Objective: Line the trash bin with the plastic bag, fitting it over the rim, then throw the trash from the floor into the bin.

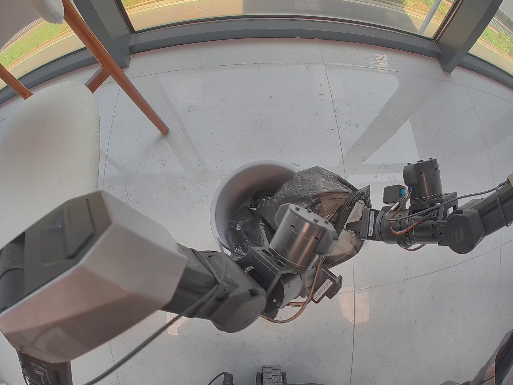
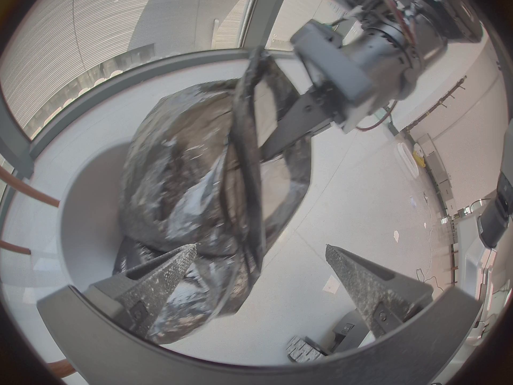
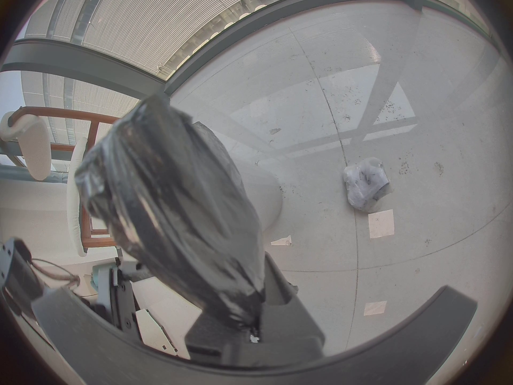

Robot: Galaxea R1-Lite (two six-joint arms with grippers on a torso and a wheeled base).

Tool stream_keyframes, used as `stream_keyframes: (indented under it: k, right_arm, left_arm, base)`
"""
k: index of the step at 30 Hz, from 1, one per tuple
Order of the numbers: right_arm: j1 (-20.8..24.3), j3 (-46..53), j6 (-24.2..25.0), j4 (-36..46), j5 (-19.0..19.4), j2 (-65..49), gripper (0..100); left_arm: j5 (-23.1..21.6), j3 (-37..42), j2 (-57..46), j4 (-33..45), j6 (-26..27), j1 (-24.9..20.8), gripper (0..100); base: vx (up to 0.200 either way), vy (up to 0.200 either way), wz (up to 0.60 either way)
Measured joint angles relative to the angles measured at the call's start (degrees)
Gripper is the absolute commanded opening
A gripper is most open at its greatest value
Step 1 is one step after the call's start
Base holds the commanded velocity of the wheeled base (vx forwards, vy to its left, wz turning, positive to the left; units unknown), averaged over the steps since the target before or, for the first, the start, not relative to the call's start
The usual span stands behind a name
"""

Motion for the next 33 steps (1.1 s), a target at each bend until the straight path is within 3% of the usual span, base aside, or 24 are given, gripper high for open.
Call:
stream_keyframes:
  k: [17,33]
  right_arm:
    - [-0.6,-0.3,0.0,0.0,0.0,-0.1,0]
    - [-0.4,-0.2,0.0,0.0,0.0,-0.8,0]
  left_arm:
    - [4.6,-8.6,9.2,-2.8,3.6,-0.7,100]
    - [6.4,-12.0,13.2,-5.4,5.1,0.3,100]
  base:
    - [0.000,0.000,0.00]
    - [0.000,0.000,0.00]
